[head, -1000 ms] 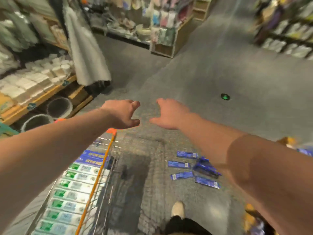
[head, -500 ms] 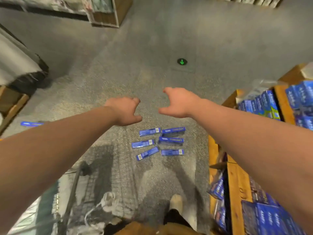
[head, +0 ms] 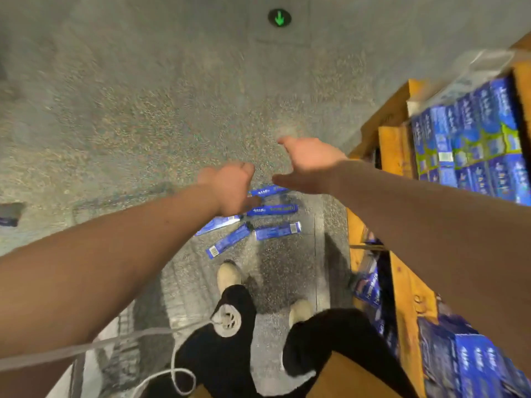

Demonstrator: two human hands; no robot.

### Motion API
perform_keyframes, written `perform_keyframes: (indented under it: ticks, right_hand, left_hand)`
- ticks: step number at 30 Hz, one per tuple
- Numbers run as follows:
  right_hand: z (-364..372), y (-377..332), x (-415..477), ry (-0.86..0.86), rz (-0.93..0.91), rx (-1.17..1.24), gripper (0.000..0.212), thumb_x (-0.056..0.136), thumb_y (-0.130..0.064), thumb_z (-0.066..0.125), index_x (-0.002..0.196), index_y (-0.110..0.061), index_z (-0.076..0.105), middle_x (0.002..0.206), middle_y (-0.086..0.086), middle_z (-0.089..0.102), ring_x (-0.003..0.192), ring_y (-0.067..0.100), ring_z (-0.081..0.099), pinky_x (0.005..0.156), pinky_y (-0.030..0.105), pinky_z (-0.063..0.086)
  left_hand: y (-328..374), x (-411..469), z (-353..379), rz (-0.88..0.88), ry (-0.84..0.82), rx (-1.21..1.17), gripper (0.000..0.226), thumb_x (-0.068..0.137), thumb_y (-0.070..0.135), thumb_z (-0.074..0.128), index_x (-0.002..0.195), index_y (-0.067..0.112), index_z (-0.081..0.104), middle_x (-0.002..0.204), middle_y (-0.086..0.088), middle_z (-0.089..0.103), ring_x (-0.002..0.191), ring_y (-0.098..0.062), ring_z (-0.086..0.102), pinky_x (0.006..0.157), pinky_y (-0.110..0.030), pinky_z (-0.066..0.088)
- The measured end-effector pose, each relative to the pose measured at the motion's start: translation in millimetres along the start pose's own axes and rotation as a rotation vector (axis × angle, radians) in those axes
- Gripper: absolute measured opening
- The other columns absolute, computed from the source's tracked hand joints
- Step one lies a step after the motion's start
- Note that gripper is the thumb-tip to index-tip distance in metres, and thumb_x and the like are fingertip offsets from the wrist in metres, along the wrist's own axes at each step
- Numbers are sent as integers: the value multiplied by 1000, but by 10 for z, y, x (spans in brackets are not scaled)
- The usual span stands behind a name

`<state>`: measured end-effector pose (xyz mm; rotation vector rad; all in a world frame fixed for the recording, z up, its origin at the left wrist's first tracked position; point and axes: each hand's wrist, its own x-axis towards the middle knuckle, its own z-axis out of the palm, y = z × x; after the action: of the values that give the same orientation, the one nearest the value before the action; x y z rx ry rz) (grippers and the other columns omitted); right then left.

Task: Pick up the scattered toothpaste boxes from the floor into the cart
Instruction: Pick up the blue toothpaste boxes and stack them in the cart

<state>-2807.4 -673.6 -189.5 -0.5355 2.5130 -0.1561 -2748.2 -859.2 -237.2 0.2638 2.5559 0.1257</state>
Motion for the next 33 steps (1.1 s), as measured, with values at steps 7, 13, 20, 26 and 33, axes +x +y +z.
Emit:
perform_keyframes:
  ticks: [7,13,20,26,33]
  right_hand:
    - [1231,874,1228,-86,18,2,89,89,-54,70,159,-20,27,150,9,49,136,32,47,108,46,44]
    - [2585,1668,2223,-135,-12,-26,97,81,-57,75,158,-21,28,152,9,47,138,33,47,110,49,42]
    - [3757,2299,3131,-118,-106,-210,129,59,-81,76,160,-22,20,165,6,25,151,33,22,120,56,27]
    - [4143,2562,3475,-154,-52,11,111,72,-87,61,160,-49,5,172,-9,-6,155,39,-13,117,74,6]
    - [4350,2652,3553,-104,76,-4,80,94,-22,63,157,-49,22,161,2,28,143,42,32,112,57,39]
  left_hand:
    - [-164,1475,1168,28,-47,-4,63,84,69,55,119,17,49,122,-8,55,107,-33,58,76,-43,49]
    - [-234,2698,2553,-39,-91,30,88,77,67,69,140,12,41,136,-13,48,119,-38,56,86,-49,51]
    - [-384,3644,3698,-3,-146,85,138,55,84,77,157,21,10,161,-7,21,144,-36,34,104,-57,44]
    - [-582,3972,3938,-11,-257,-97,163,33,78,88,155,39,-12,164,-11,11,145,-42,34,112,-56,40]
    - [-511,3932,4020,-47,-277,-139,146,47,55,96,151,43,-5,149,-11,22,127,-42,52,101,-52,50]
